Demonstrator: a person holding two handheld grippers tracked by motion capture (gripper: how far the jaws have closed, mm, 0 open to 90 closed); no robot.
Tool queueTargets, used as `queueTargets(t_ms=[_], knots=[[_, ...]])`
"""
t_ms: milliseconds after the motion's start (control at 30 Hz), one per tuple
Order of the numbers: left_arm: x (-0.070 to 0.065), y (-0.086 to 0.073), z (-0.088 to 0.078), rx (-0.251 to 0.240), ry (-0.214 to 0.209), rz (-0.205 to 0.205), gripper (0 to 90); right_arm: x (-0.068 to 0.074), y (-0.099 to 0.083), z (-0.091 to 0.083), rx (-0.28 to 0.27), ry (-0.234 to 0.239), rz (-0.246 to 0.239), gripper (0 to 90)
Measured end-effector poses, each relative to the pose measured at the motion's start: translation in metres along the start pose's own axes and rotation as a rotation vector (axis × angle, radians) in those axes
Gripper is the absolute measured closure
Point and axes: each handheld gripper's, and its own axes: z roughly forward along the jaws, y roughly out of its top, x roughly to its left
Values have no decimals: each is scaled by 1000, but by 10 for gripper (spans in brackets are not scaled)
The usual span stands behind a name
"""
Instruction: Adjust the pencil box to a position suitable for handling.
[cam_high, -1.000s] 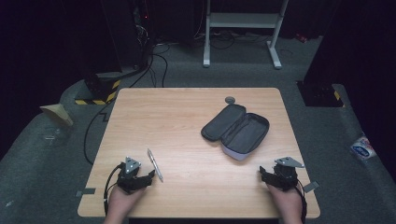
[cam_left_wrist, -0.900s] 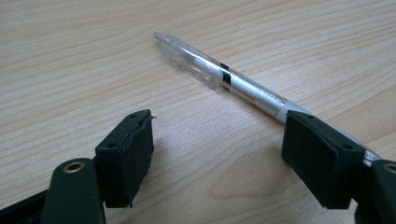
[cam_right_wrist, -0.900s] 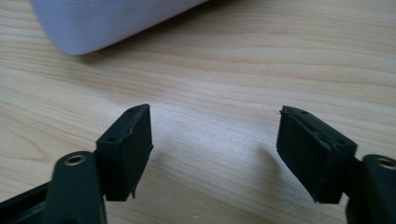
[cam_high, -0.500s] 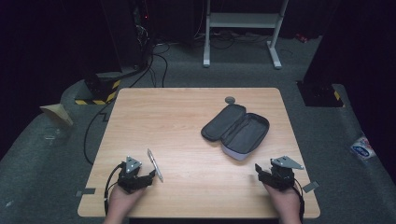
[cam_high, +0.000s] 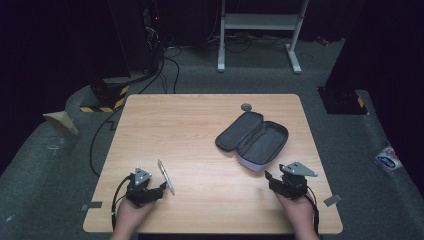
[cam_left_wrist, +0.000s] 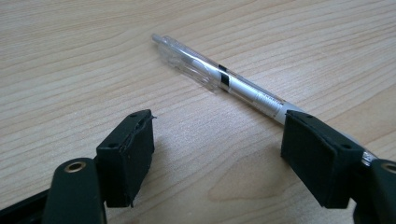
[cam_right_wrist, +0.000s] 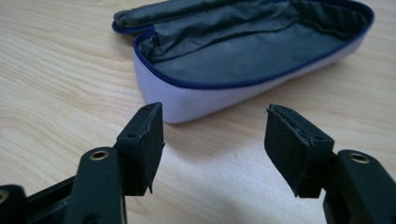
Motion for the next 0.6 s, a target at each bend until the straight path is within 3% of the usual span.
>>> queueTargets(t_ms=[400, 600], knots=[[2, -3, -3, -2, -1, -4, 276, 10, 22, 24, -11, 44, -14, 400], [-1, -4, -5, 0, 2, -6, 272, 13, 26, 32, -12, 72, -46, 420]])
